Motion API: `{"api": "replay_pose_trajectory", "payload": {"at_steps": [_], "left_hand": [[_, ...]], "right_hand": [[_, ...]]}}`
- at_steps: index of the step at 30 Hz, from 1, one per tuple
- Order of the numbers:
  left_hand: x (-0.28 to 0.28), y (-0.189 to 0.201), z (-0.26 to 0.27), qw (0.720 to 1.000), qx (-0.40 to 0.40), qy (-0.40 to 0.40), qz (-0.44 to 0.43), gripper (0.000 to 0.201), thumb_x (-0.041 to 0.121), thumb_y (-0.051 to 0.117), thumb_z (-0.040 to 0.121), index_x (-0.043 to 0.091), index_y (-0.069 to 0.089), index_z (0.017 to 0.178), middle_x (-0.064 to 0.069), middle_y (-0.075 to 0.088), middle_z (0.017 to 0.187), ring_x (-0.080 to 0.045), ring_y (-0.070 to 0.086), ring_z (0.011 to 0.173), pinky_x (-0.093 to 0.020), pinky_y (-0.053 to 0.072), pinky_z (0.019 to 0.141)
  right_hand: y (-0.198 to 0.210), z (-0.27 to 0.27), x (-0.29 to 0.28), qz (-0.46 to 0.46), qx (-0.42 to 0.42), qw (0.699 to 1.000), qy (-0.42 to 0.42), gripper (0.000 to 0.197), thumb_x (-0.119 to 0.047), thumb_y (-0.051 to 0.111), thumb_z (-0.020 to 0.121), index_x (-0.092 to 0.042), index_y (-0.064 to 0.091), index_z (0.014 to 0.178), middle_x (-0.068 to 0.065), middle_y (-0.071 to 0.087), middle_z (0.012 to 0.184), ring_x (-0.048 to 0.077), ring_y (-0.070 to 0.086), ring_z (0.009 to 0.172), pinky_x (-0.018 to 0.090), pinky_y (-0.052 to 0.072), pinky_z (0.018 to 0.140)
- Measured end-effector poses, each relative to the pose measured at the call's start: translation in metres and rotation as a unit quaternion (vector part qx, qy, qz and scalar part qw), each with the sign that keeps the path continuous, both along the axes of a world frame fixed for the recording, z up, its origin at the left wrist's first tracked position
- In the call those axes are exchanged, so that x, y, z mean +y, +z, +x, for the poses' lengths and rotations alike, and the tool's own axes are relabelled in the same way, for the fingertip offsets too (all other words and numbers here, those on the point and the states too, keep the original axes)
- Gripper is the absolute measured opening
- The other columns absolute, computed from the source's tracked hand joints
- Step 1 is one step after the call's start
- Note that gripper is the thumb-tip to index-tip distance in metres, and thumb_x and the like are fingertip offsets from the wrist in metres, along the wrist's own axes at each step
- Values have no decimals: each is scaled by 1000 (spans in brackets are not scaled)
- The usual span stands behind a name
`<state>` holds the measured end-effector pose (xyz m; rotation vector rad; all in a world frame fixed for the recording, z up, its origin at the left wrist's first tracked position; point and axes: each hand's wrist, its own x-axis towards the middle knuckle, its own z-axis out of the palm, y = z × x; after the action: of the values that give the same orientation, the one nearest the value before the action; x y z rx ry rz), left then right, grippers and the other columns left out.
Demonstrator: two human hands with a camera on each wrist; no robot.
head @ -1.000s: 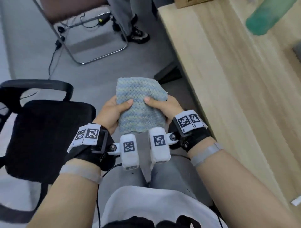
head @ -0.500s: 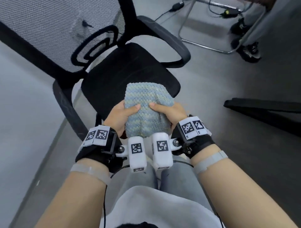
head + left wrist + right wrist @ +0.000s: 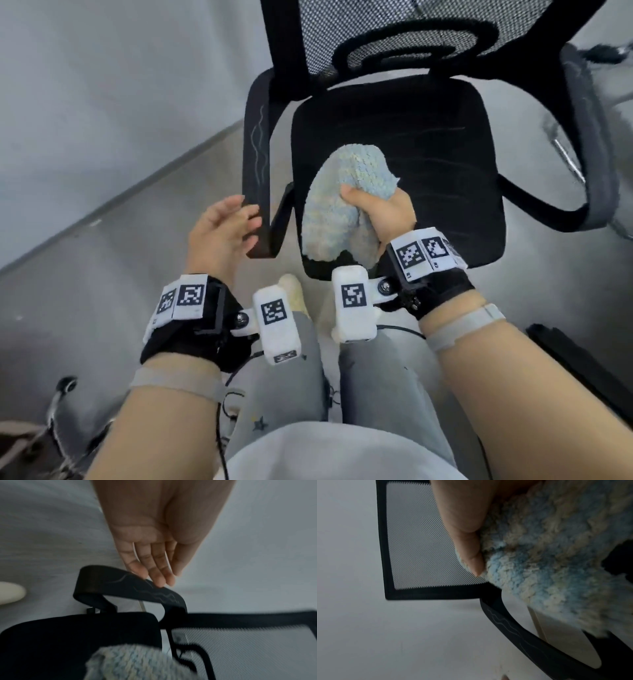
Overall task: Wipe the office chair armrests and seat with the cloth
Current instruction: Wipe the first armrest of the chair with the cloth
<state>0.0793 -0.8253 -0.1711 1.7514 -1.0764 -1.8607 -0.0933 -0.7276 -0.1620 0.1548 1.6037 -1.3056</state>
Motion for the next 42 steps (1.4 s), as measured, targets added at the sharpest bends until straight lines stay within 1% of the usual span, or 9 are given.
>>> {"api": "replay_pose_trajectory", "payload": {"at_steps": [5,10,14,19,24,29,32,36,42], "left_hand": [[-20,-30,35,995,-27,95,18,27,2,44,90,25,57,87,8,63,86,-5,59,80,-20,46,69],[-27,-57,47,995,-37,-34,82,22,10,49,90,21,61,105,7,65,96,-4,60,92,-22,43,86],[-35,-74,57,990,-24,-106,89,21,12,48,91,26,65,90,18,73,73,6,66,77,-21,43,82],[-39,-87,61,988,40,-111,95,25,8,41,93,22,62,95,16,74,72,3,67,74,-16,51,76],[-35,-92,56,986,68,-106,106,38,-11,36,89,-2,51,123,2,67,90,-3,64,79,-16,52,80],[-33,-88,54,985,98,-107,92,40,-9,34,90,16,56,113,13,73,68,2,67,69,-12,53,72],[-36,-85,55,985,122,-71,100,31,-2,34,92,10,60,105,9,74,70,-3,67,70,-17,54,76],[-34,-81,56,982,136,-34,126,34,14,32,96,-1,59,110,2,72,79,-7,66,71,-18,54,66],[-37,-78,56,981,121,-41,147,49,39,22,96,11,62,94,-3,68,88,-12,63,82,-24,54,78]], "right_hand": [[-27,16,-54,-1,156,985,80,27,-18,69,75,-17,54,98,8,59,106,24,59,102,44,52,90],[-58,46,-94,-3,277,926,257,32,-22,68,78,-5,56,102,3,35,112,13,43,100,26,41,91],[-84,59,-113,-2,359,861,361,37,-25,69,77,-7,61,108,16,35,128,28,41,115,35,38,103],[-93,70,-86,-17,367,860,353,14,-24,66,79,-10,63,80,-3,23,116,18,45,99,38,51,87],[-81,78,-50,-3,377,806,456,3,-17,64,79,-18,62,80,8,34,119,23,52,89,45,51,79],[-79,68,-102,17,412,835,364,41,-24,66,79,-34,36,52,-2,29,103,17,45,79,32,42,66],[-82,78,-87,-12,371,866,335,32,-16,63,78,-33,42,61,3,33,100,19,45,76,32,44,62],[-86,103,-22,0,362,825,435,22,-11,64,77,-31,55,80,-6,35,103,22,50,87,41,52,75],[-75,92,-71,-23,362,880,306,39,-10,63,77,-39,49,55,2,33,99,29,50,77,46,49,70]]}}
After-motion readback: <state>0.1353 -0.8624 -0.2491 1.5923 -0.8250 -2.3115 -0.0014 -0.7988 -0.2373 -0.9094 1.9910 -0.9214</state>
